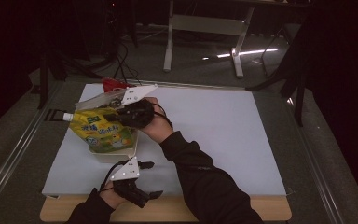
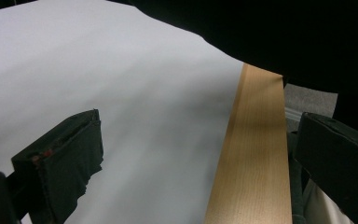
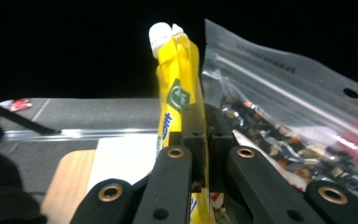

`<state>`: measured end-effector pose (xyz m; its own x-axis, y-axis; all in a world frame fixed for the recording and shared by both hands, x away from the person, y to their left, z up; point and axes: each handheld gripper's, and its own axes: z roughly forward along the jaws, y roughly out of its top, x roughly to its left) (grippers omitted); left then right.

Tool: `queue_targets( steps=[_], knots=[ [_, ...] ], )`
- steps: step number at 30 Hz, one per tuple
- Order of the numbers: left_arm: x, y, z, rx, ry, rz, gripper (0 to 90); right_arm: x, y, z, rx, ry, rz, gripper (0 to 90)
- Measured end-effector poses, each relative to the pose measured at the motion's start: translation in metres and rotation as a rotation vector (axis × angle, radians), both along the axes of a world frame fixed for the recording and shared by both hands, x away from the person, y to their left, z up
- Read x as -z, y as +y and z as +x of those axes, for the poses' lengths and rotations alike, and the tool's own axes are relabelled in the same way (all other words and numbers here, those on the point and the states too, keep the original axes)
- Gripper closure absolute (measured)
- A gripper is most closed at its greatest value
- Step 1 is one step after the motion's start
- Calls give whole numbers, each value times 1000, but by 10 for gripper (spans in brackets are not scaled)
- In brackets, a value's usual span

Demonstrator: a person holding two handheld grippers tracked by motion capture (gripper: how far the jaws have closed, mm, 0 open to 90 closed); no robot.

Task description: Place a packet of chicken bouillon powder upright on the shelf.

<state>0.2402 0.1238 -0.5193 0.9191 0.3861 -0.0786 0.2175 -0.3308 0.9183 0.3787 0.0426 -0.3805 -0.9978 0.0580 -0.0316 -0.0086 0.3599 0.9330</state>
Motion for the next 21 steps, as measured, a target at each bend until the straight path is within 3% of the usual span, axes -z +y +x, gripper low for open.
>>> queue_targets(
  steps=[4, 8, 16, 21],
  knots=[
    [-1, 0, -1, 4, 0, 0, 26, 5, 1, 1, 1, 17, 9, 899],
    [0, 0, -1, 5, -1, 2, 26, 18, 2, 0, 5, 23, -26, 899],
    [1, -1, -1, 9, -1, 8, 26, 30, -2, 2, 13, 68, 16, 898],
    [1, -1, -1, 5, -1, 7, 26, 30, -2, -2, 19, 53, 20, 898]
  ],
)
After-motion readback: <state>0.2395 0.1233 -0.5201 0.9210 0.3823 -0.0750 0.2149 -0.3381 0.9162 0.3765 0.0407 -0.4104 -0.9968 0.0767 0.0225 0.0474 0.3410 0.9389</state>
